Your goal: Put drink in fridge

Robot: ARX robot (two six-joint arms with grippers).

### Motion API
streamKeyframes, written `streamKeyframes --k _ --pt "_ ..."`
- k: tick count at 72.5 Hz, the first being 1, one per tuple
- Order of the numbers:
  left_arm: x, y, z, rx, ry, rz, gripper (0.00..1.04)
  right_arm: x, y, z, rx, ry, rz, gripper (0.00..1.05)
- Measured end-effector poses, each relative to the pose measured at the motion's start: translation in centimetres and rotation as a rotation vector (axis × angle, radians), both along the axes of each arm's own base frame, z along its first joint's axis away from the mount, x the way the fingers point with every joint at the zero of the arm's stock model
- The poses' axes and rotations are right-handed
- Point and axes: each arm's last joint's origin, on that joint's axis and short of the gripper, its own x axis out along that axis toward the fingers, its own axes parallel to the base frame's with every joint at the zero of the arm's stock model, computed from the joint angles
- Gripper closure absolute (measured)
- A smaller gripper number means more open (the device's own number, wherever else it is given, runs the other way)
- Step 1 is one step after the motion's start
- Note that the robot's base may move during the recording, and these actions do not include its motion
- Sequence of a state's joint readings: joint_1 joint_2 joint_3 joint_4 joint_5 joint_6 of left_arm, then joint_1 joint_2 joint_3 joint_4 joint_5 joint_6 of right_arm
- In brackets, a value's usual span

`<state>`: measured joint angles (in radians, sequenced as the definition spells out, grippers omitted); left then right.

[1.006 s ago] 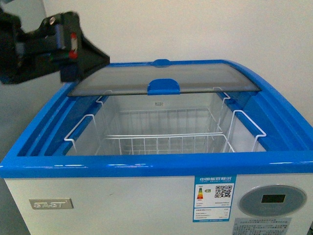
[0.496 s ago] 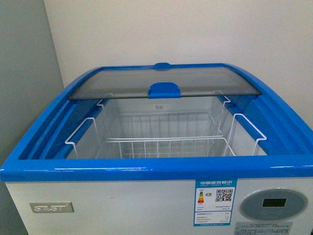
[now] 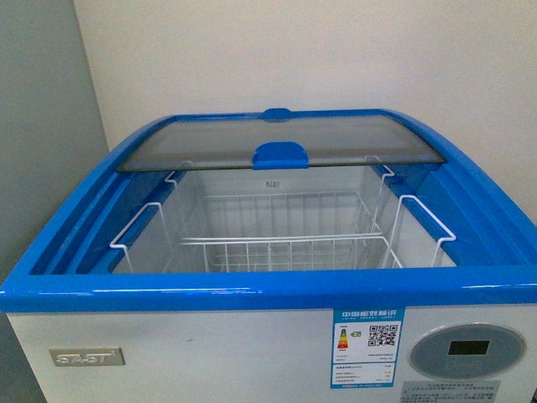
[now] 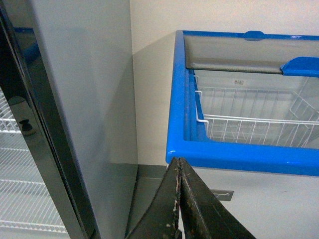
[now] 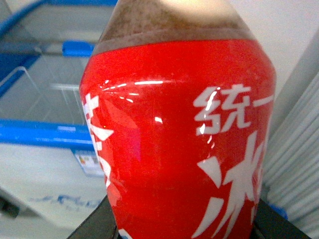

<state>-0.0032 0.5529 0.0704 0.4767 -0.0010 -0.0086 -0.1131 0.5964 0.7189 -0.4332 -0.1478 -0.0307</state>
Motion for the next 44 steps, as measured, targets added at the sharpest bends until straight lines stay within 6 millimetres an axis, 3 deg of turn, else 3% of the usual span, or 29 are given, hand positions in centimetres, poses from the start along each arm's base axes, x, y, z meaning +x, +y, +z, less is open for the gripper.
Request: streamKeyframes --k 14,23,31,38,44 --pt "-0.7 0.0 -0.4 0.000 -0.004 -0.002 1.02 6.0 -3.1 2.3 -0.070 0.060 0.103 0.67" --pt "-1.1 0.0 -0.8 0.000 -0.016 -0.001 1.02 10.1 -3.7 3.0 -0.185 0.104 0.205 0.67" --pt "-1.5 0.0 -1.0 0.001 -0.017 -0.001 1.02 14.0 -2.9 4.1 -0.450 0.082 0.332 0.67" --pt "-1.9 0.0 -1.0 0.001 -0.020 -0.002 1.02 17.3 -1.2 4.2 -0.715 0.036 0.446 0.67" --pt "-2.1 0.0 -1.0 0.001 -0.019 -0.001 1.02 19.4 0.2 3.9 -0.839 0.016 0.525 0.67"
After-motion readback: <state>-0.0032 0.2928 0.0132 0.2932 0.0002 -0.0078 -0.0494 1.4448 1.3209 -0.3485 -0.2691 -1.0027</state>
